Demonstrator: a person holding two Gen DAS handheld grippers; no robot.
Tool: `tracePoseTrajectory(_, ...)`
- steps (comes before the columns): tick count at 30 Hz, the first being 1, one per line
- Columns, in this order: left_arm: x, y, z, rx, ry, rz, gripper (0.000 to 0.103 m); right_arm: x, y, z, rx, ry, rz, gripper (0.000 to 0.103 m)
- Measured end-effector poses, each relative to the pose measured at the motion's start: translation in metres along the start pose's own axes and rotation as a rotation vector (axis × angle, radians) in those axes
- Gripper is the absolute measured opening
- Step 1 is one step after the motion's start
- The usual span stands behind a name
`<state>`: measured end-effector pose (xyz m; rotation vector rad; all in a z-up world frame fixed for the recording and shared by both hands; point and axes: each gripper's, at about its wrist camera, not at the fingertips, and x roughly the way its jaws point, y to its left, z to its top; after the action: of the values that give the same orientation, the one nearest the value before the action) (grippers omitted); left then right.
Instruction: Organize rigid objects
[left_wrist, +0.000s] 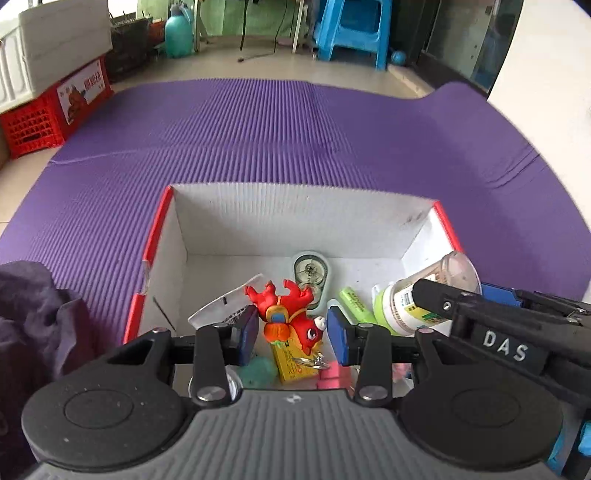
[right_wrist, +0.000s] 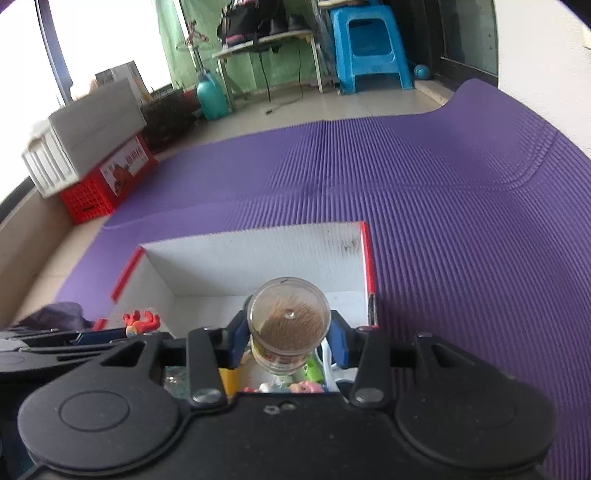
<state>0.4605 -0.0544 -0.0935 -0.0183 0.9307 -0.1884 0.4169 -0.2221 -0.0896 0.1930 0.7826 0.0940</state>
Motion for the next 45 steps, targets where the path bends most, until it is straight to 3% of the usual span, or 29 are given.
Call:
tracePoseTrajectory(9,0.041,0.005,-0.007,0.010,0.070,0.004,0.040,0.038,0.006,-0.007,-0.031,0.059,-0.042,0.043)
tracePoseTrajectory(20,0.045,0.017,-0.024,-0.032,0.142,-0.017,0.039,0.029,0.015,-0.019,-0.089,0.097,-0.049,0.044)
tracePoseTrajectory(27,0.031,0.017,-0.035,-0.042,0.145,-0.017,0.039,0.009,0.016,-0.030,-0.107,0.097,-0.034,0.059)
tracePoseTrajectory(45,-0.079,0.016,-0.059,-0.043,-0.035,-0.013,0.040,-0.085,0.028,-0.052,-0.137,-0.030,0.067,0.073)
